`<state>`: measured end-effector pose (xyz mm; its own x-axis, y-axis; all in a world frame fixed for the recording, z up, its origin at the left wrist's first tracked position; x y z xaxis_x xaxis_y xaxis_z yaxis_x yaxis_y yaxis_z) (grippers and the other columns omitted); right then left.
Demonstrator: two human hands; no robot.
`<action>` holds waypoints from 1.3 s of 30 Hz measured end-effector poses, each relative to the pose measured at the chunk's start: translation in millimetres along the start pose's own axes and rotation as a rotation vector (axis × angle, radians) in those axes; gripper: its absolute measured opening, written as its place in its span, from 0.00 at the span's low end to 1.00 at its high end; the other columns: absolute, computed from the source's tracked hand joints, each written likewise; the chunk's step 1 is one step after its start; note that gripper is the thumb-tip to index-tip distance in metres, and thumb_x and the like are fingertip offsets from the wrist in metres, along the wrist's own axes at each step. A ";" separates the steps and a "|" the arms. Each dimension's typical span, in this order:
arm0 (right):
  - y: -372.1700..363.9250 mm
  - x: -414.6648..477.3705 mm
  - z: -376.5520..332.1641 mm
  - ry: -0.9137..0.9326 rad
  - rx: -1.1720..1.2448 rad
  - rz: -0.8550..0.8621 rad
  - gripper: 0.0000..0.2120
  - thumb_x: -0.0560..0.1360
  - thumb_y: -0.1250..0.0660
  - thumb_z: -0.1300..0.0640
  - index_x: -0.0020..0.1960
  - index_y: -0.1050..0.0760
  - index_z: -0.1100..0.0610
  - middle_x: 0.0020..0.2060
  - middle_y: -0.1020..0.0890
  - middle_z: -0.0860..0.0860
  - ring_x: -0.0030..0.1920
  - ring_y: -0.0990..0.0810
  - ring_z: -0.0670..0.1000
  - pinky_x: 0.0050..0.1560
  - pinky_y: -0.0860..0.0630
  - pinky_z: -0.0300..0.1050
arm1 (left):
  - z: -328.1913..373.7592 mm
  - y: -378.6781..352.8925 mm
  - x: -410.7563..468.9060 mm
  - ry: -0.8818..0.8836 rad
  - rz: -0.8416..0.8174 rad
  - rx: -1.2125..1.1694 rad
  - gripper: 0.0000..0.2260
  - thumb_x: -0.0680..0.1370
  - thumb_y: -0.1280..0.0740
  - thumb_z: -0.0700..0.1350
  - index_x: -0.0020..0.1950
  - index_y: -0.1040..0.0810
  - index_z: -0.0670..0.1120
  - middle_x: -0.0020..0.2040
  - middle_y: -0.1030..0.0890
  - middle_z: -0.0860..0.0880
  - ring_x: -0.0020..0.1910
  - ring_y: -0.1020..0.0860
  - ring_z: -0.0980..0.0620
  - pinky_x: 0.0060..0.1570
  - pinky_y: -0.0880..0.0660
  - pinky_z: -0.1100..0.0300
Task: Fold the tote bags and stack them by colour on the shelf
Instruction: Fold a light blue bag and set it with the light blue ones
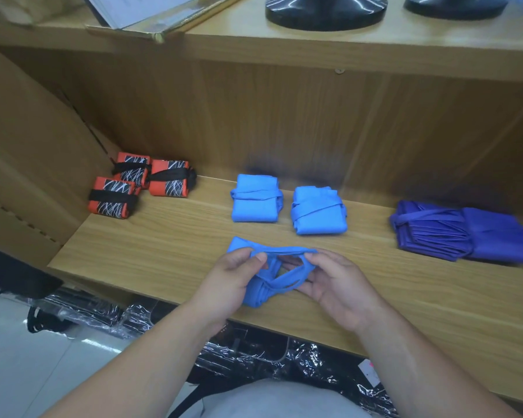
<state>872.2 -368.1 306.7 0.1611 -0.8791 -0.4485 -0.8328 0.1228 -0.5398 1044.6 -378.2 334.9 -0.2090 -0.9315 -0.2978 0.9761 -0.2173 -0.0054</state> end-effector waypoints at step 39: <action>-57.5 21.3 23.6 0.202 -0.199 0.204 0.15 0.80 0.31 0.54 0.51 0.23 0.68 0.46 0.15 0.65 0.42 0.18 0.55 0.46 0.19 0.54 | 8.8 29.2 2.7 0.000 0.149 -0.333 0.11 0.73 0.25 0.44 0.43 0.27 0.43 0.38 0.18 0.44 0.35 0.20 0.50 0.37 0.22 0.58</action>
<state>936.1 -383.1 311.4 -0.1106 -0.9218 -0.3715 -0.9273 0.2303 -0.2952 1072.0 -389.7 342.3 -0.0631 -0.9456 -0.3191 0.9618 0.0277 -0.2723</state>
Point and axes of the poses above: each hand's wrist, its own x-axis towards the middle knuckle, its own y-axis out of the back of the hand, z = x × y, the point moved 5 cm from there along x, towards the middle knuckle
